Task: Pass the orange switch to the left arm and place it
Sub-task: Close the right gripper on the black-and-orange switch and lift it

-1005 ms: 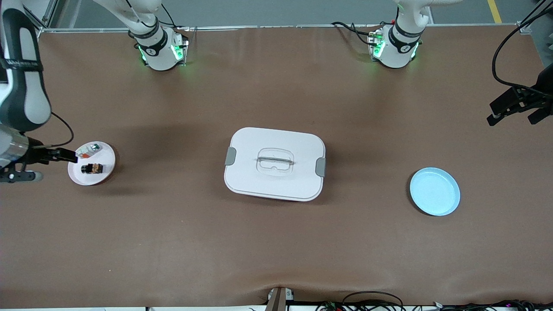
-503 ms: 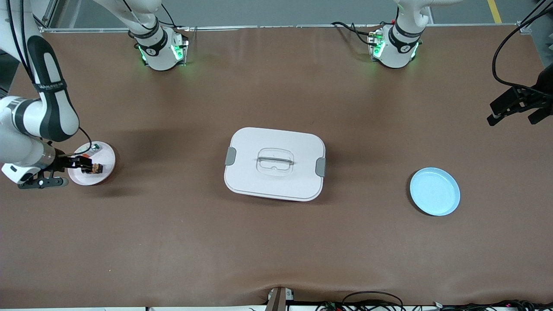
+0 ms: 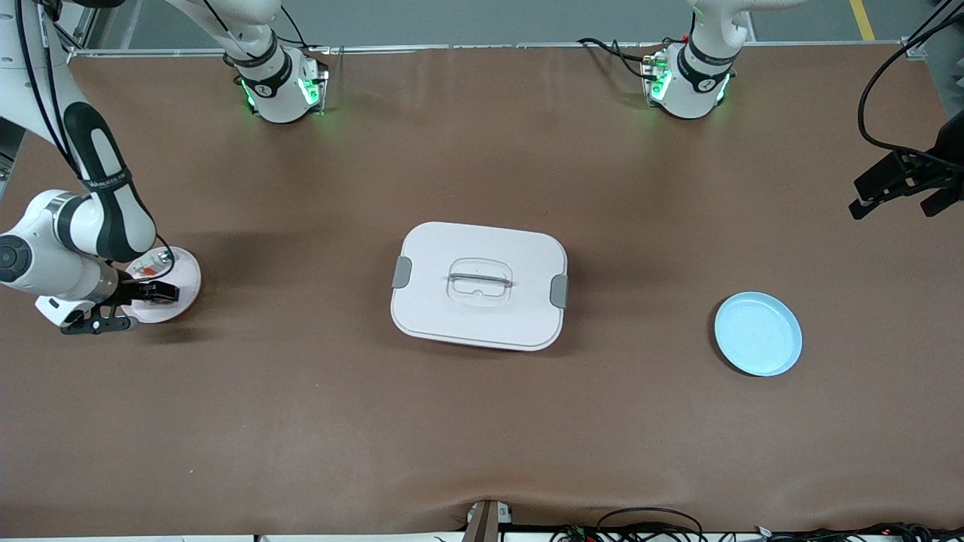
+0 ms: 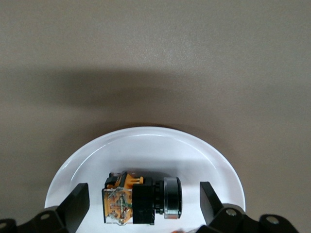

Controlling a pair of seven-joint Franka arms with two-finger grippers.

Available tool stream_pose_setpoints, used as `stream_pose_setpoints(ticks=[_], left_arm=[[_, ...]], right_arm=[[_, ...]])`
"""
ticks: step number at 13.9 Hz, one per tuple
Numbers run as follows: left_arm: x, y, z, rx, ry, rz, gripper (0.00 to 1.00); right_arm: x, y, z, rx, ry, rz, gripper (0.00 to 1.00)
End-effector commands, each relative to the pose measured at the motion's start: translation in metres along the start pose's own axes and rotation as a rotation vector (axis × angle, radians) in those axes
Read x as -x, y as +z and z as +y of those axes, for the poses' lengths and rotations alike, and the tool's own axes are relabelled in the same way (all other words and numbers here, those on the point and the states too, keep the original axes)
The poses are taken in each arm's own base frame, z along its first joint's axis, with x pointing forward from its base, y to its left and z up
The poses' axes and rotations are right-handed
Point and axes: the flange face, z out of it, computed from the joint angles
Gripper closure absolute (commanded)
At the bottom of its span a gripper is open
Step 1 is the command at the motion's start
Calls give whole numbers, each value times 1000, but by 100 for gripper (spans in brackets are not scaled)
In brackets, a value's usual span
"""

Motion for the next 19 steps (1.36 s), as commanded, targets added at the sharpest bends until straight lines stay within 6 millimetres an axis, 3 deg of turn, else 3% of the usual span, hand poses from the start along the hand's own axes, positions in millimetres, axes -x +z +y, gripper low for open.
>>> stream_pose_setpoints(ticks=[1, 8, 15, 16, 17, 18, 19], left_arm=[[1, -6, 1, 14, 14, 5, 0], [1, -8, 2, 13, 18, 9, 0], [1, -9, 1, 14, 16, 11, 0], [1, -9, 1, 14, 16, 11, 0], [1, -9, 2, 14, 18, 11, 0], [1, -9, 2, 14, 18, 11, 0], [0, -8, 1, 14, 16, 9, 0]], right_arm=[[1, 4, 5, 1, -1, -6, 0], [9, 20, -1, -14, -10, -41, 0], [8, 24, -6, -17, -32, -56, 0], [8, 24, -6, -18, -37, -56, 5], [9, 24, -5, -18, -44, -57, 29], [9, 24, -2, -19, -58, -57, 73], [8, 22, -3, -18, -52, -55, 100]])
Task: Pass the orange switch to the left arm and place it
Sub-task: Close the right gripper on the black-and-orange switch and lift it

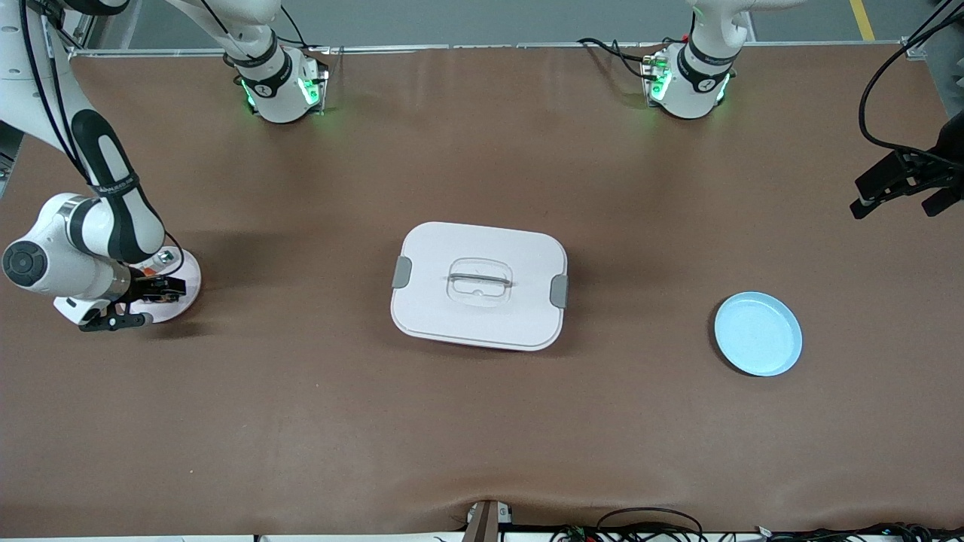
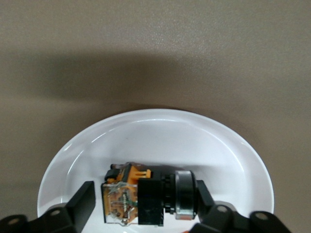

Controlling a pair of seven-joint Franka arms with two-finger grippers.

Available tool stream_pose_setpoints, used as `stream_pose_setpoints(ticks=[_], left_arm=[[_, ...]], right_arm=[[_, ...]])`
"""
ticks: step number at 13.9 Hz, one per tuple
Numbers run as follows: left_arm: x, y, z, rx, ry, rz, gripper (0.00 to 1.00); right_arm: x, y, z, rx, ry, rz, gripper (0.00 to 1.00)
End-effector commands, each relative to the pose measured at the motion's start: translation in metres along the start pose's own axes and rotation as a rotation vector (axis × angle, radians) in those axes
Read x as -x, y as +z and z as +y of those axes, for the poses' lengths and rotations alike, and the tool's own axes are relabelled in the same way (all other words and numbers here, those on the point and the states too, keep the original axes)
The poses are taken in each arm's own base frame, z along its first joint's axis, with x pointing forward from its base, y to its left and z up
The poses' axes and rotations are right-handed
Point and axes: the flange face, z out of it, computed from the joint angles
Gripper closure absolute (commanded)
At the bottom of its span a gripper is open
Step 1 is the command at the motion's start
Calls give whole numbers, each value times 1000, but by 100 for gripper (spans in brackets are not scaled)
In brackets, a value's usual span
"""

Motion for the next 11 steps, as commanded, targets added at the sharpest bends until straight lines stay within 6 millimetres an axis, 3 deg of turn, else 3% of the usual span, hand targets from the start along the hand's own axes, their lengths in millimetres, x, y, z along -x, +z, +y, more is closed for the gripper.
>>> stream_pose_setpoints(ticks=[1, 5, 8, 11], left_arm=[[1, -6, 0, 14, 14, 5, 0], [0, -5, -1, 13, 12, 4, 0], [0, -5, 0, 15, 12, 3, 0], [1, -7, 6, 76, 9, 5, 0]], right_arm=[[-1, -3, 2, 6, -16, -6, 100], [-9, -40, 1, -45, 26, -99, 100], [-20, -112, -26, -57, 95, -181, 100], [-26, -176, -71, -105, 203, -245, 100]])
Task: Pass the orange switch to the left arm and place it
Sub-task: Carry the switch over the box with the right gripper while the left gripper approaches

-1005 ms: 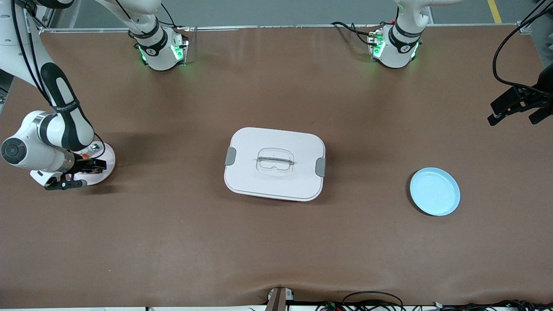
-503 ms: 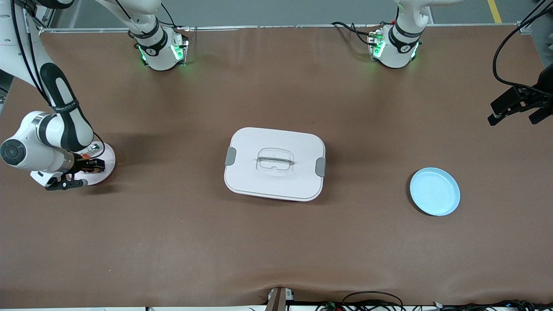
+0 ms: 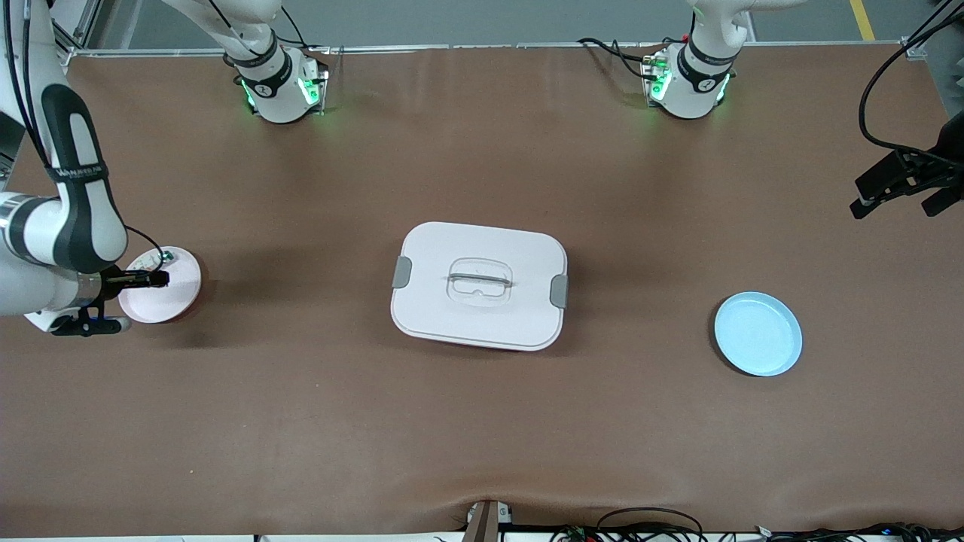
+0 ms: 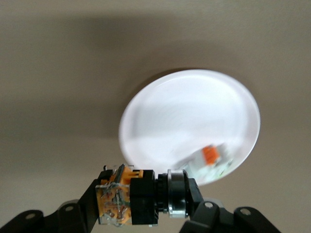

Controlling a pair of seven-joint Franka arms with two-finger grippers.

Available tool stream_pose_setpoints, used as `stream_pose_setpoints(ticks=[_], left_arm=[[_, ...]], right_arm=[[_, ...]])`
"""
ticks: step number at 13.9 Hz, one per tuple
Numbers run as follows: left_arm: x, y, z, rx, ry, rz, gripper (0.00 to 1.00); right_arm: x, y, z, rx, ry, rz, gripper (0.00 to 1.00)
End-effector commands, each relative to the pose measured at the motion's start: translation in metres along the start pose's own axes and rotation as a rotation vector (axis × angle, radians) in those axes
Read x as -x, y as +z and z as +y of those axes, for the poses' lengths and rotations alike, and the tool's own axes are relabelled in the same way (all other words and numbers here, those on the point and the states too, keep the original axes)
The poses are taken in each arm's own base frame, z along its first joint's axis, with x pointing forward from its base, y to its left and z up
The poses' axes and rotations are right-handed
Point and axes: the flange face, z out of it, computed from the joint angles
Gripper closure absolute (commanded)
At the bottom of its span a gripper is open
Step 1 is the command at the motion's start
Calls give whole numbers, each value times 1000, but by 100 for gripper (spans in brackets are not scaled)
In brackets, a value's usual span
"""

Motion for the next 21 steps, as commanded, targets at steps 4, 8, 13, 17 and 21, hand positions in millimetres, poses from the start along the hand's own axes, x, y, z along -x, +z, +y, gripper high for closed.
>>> stream_pose_setpoints(ticks=[4, 8, 13, 17, 21], left_arm=[[0, -9, 18, 243, -12, -2, 0], [-10, 5, 35, 493, -53, -42, 0], [-19, 23, 78, 610, -54, -69, 0], [-26, 54, 124, 784, -65, -155, 0], [-21, 74, 187, 818, -54, -157, 0]], right_arm=[[28, -92, -85, -142, 237, -84, 100], [41, -123, -128, -315, 376, -133, 100], [50, -154, -209, -452, 541, -204, 100], [60, -182, -277, -519, 671, -249, 100], [72, -202, -355, -549, 799, -205, 100]])
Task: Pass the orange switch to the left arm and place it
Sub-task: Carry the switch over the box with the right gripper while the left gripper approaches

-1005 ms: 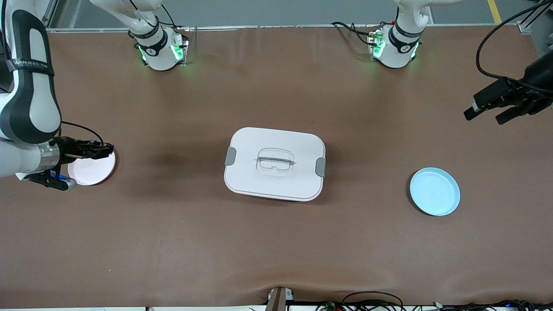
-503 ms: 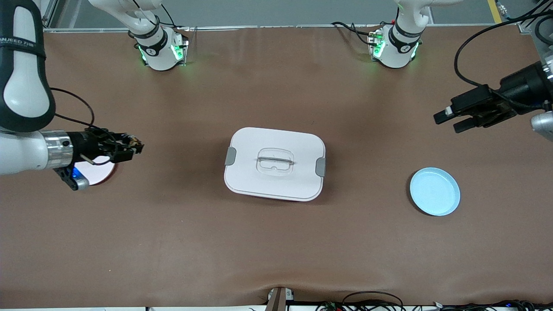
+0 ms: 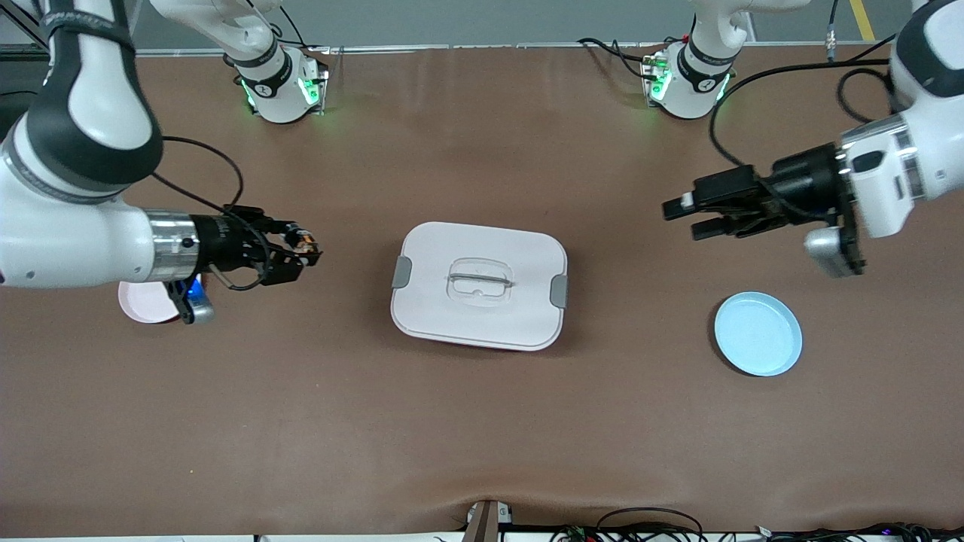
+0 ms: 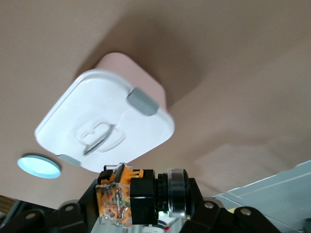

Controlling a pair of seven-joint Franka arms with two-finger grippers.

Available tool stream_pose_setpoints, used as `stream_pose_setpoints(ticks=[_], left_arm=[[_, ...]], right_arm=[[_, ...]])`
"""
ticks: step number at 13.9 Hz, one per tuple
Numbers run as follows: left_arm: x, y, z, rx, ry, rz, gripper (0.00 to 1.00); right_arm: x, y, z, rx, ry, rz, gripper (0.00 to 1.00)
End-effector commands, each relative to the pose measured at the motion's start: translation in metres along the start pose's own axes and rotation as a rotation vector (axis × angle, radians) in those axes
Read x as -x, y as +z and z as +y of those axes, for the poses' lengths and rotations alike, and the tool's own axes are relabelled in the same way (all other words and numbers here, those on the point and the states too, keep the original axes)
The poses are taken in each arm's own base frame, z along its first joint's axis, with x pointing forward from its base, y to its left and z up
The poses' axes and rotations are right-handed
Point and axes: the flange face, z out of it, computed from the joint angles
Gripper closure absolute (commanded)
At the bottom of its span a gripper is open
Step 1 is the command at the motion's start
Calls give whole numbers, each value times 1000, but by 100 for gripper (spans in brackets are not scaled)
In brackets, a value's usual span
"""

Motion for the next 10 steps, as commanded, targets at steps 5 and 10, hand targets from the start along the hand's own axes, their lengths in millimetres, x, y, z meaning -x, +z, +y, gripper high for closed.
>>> stream_pose_setpoints(ticks=[5, 10], left_arm=[[4, 75, 47, 28, -20, 57, 0], [5, 119, 65, 56, -33, 100, 0]], right_arm=[[81, 22, -55, -123, 146, 28, 100], [118, 42, -103, -211, 262, 26, 100]])
